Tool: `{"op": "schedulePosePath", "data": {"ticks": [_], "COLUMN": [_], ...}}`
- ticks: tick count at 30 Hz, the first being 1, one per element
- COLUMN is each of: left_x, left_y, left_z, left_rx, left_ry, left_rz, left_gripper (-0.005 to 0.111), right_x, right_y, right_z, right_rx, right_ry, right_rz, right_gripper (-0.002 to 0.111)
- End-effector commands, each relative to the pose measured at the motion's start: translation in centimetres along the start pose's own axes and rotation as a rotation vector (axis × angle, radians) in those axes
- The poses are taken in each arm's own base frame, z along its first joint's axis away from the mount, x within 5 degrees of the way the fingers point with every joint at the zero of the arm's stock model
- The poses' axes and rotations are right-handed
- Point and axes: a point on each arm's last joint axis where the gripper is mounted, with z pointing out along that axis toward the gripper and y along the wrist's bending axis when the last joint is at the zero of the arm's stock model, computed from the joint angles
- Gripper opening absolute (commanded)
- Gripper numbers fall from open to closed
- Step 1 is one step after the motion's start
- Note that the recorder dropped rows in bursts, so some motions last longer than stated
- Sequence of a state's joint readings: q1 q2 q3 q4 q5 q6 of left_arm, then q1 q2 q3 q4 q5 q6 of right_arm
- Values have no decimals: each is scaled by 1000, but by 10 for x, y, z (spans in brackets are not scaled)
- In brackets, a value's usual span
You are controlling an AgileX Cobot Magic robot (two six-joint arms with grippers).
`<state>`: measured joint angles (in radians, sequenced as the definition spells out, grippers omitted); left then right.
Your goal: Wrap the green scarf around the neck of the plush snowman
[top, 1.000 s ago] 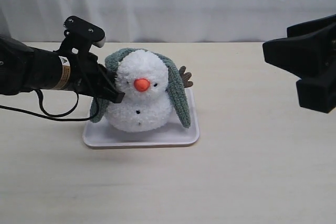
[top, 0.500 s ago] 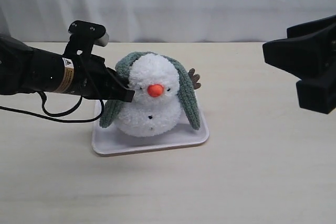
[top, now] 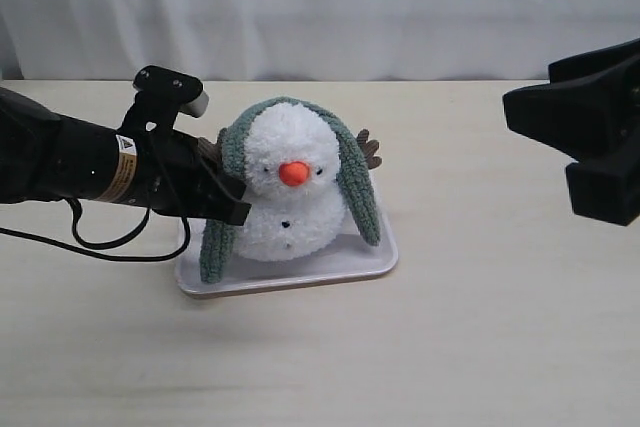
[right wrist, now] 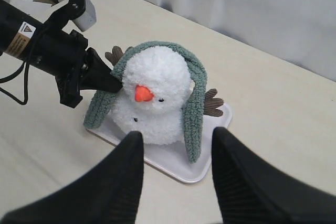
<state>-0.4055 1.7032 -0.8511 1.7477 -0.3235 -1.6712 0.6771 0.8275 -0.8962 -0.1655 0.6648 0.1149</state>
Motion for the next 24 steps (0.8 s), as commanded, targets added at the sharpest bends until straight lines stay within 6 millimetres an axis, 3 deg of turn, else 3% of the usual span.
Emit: {"op": "schedulePosePath", "data": {"ticks": [1, 8, 20, 24], "left_x": [6, 18, 18, 7], "left_y": [0, 7, 3, 3], "left_z": [0, 0, 0, -15], "left_rx": [-14, -94, -44, -100], "left_ry": [13, 44, 45, -11], "left_rz": [15, 51, 72, 98], "left_gripper": [11, 28, 44, 51], "right_x": [1, 1, 1, 1], "right_y": [0, 0, 0, 0], "right_z": [0, 0, 0, 0], "right_rx": [5, 5, 5, 5], "right_ry": [-3, -3, -3, -3], "right_rz": [-11, -11, -11, -11], "right_gripper": [41, 41, 41, 41]}}
